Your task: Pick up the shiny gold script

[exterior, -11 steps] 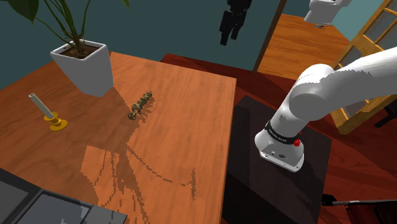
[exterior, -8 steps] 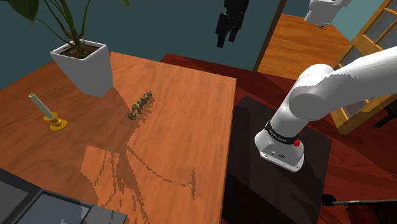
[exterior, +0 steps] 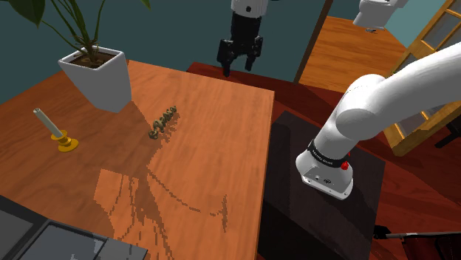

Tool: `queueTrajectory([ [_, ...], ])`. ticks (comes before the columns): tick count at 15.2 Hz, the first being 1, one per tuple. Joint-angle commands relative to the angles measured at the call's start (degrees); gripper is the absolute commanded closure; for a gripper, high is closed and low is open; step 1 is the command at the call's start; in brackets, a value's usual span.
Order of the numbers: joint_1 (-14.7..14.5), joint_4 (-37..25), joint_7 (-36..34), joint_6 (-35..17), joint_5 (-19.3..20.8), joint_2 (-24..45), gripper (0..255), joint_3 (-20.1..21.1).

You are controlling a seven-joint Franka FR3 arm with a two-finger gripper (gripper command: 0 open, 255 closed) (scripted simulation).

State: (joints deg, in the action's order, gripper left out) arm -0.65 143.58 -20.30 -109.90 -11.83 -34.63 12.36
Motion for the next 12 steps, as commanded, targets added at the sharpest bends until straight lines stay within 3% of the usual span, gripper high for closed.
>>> queueTrajectory([
  [1,0.3,-0.7,-6.1,-2.3,-1.2,2.5,0,3.0],
  [7,2.3,-5.5,-23.9,-10.2,-1.4,14.4,0,11.6],
  [12,4.7,-12.1,-40.2,-15.6,3.3,26.6,0,17.5],
])
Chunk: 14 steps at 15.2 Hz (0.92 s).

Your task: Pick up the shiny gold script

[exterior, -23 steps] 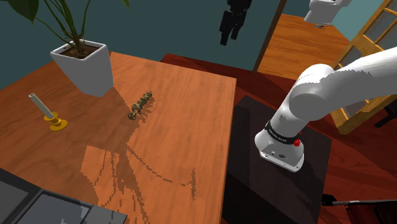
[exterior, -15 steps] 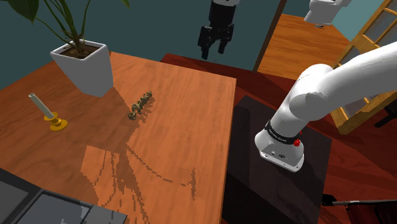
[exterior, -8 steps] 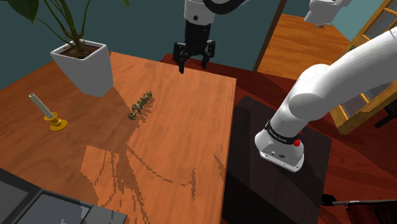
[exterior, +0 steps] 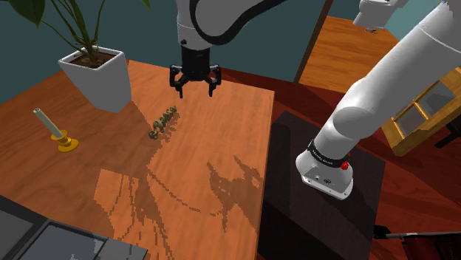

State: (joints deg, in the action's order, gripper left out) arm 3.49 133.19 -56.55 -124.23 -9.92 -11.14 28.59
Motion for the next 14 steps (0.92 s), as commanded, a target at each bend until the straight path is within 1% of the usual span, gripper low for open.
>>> queueTrajectory([
  [1,0.8,-3.3,-7.4,-2.2,3.0,5.8,0,2.1],
  [3,0.9,-6.8,-14.5,-3.5,6.6,11.3,0,3.1],
  [5,0.4,-10.6,-21.4,-4.3,10.4,16.8,0,3.4],
  [8,-1.8,-17.0,-30.9,-4.6,15.6,24.9,0,2.0],
  [9,-2.6,-18.8,-33.2,-4.6,16.8,26.9,0,1.4],
  [14,-3.3,-17.6,-34.1,-7.8,18.3,29.3,0,0.5],
])
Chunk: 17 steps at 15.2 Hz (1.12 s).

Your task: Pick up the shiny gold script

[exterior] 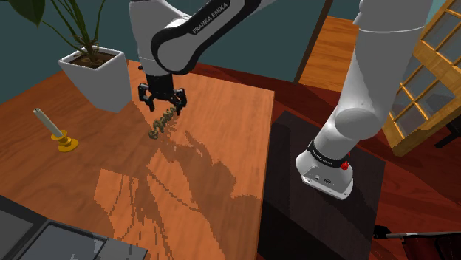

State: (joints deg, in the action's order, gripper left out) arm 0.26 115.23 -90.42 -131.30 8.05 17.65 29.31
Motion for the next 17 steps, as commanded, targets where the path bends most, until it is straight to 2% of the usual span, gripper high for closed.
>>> queueTrajectory([
  [1,-0.2,0.5,-0.4,-1.4,0.7,1.0,0,-0.3],
  [4,-0.4,0.8,-0.7,-2.4,1.2,1.8,0,-0.6],
  [5,-0.4,0.9,-0.7,-2.4,1.2,1.7,255,-0.6],
  [14,-0.4,0.8,-0.7,-2.4,1.2,1.8,255,-0.6],
  [17,0.0,0.2,-0.1,-0.5,0.2,0.3,255,-0.1],
])
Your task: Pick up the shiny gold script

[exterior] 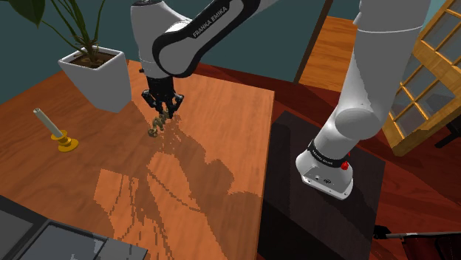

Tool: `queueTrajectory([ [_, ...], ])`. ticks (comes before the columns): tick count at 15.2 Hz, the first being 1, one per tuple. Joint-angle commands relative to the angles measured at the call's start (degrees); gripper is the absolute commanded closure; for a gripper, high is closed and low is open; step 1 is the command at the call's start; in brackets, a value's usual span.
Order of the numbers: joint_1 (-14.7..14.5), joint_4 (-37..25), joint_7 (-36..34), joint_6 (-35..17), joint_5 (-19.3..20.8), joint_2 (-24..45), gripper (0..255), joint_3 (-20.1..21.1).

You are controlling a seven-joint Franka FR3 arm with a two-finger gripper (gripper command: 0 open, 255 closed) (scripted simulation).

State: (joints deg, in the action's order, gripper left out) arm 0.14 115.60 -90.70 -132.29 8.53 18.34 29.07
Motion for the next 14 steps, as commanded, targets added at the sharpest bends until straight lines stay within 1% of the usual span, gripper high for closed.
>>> queueTrajectory([
  [1,0.2,-0.3,0.4,1.2,-0.6,-0.9,255,0.3],
  [12,1.3,-3.5,2.2,8.4,-3.8,-5.7,255,1.5],
  [14,1.3,-3.6,2.3,8.5,-3.8,-5.7,255,1.5],
])
